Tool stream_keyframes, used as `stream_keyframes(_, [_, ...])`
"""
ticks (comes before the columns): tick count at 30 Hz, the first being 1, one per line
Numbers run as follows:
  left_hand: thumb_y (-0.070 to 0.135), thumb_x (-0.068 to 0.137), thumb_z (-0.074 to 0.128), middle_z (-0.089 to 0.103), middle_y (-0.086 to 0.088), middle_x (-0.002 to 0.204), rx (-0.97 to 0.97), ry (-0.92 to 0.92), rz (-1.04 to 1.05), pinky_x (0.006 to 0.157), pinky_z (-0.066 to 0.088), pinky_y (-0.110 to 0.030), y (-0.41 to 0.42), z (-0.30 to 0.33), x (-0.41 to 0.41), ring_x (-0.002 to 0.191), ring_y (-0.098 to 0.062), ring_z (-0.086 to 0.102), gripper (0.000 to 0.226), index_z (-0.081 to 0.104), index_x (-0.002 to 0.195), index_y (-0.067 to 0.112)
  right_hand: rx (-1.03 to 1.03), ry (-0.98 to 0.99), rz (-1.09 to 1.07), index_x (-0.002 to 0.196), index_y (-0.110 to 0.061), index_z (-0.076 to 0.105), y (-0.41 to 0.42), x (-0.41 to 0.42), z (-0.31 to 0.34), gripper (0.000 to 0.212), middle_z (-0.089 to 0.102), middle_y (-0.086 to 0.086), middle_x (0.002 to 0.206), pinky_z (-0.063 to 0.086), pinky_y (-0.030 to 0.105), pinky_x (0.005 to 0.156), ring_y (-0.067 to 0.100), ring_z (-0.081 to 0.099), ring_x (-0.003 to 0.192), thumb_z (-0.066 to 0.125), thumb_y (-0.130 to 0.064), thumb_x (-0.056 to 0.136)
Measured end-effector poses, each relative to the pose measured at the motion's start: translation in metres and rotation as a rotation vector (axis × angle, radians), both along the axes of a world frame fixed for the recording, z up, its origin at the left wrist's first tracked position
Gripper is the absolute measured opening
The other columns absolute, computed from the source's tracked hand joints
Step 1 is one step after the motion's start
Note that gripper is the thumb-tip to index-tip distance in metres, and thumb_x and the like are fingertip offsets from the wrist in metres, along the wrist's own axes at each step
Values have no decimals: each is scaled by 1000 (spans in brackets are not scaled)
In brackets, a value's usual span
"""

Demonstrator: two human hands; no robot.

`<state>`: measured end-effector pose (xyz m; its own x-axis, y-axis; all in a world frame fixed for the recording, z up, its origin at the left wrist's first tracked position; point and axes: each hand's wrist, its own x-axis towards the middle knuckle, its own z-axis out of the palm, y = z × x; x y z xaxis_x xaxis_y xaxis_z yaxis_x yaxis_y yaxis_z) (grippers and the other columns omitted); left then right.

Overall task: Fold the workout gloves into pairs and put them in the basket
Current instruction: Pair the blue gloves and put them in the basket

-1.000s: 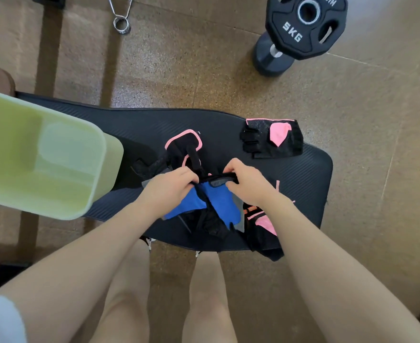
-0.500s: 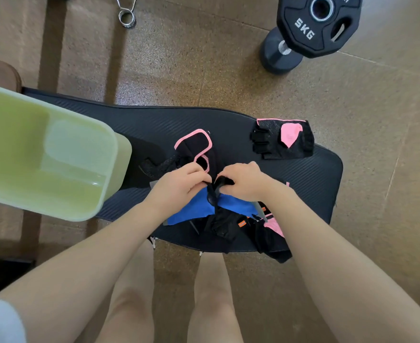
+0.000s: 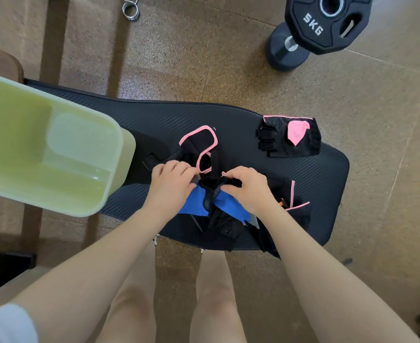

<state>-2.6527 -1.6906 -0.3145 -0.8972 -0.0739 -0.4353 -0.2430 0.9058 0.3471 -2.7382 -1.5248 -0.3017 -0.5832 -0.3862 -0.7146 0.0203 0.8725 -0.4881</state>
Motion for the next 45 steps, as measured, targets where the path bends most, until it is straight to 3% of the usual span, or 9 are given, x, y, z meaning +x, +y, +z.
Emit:
stream_keyframes(5, [24, 94, 46, 55, -4, 106, 217, -169, 45, 81, 39, -35, -1, 4, -12, 98, -23, 54, 21, 60, 104, 13, -94, -51, 42, 111, -27, 66, 2, 9, 14, 24, 61, -18, 93, 33, 42, 103, 15, 49, 101, 56, -23, 90])
stream_keyframes(7, [20, 92, 49, 56, -4, 102, 346, -157, 136, 79, 44, -38, -6, 12, -15, 92, -23, 55, 16, 60, 99, 10, -130, -139, 56, 107, -33, 65, 9, 9, 13, 22, 63, -5, 86, 34, 46, 103, 18, 52, 95, 52, -26, 90])
stream_keyframes(13, [20, 93, 50, 68, -4, 95, 448, -149, 194, 74, 44, -30, -13, 18, -28, 85, -18, 59, 18, 62, 102, 12, -190, -343, -9, 94, -45, 62, 6, 0, 6, 19, 65, -11, 118, 27, 51, 109, 11, 46, 126, 51, -33, 85])
stream_keyframes(17, [19, 90, 52, 67, -5, 101, 343, -24, 172, 89, 41, -37, -9, 6, -36, 102, -23, 54, 20, 64, 105, 14, -176, -231, -193, 87, -26, 53, -12, -2, -7, 9, 61, -9, 93, 45, 37, 88, 16, 57, 97, 62, -25, 84])
stream_keyframes(21, [22, 81, 65, 57, -4, 116, 120, 137, 266, 99, 30, -42, 1, 4, -25, 119, -29, 43, 33, 57, 112, 14, -89, -84, -219, 80, -17, 53, -25, -2, -13, 13, 59, -4, 81, 36, 24, 58, 12, 51, 76, 65, -22, 83])
stream_keyframes(26, [33, 78, 67, 50, -3, 81, 391, -33, 567, 64, 43, -32, 18, 17, 8, 69, -17, 47, 30, 48, 87, 12, -73, -58, -352, 77, -19, 55, -27, 0, -19, 12, 58, -5, 75, 38, 23, 57, 13, 50, 67, 66, -18, 80])
stream_keyframes(35, [10, 85, 53, 50, -14, 68, 373, 10, 542, 55, 36, -36, 34, 14, -2, 60, -21, 43, 18, 46, 71, 0, -247, -307, -562, 75, -6, 67, -18, 5, -10, 9, 48, 0, 57, 35, 23, 52, 10, 39, 53, 68, -13, 81])
stream_keyframes(41, [26, 84, 60, 49, 0, 82, 308, -88, 513, 58, 41, -24, 33, 12, 5, 65, -12, 46, 23, 45, 91, 11, -240, -447, -745, 76, -12, 70, -23, 12, -10, 8, 49, 4, 62, 35, 24, 55, 13, 40, 59, 66, -13, 83])
stream_keyframes(45, [37, 81, 64, 50, 1, 97, 261, -160, 380, 72, 49, -32, 29, 11, 10, 83, -16, 53, 37, 49, 103, 11, -241, -486, -698, 77, -18, 73, -19, 10, -11, 16, 60, 8, 77, 41, 31, 67, 18, 48, 72, 61, -16, 88])
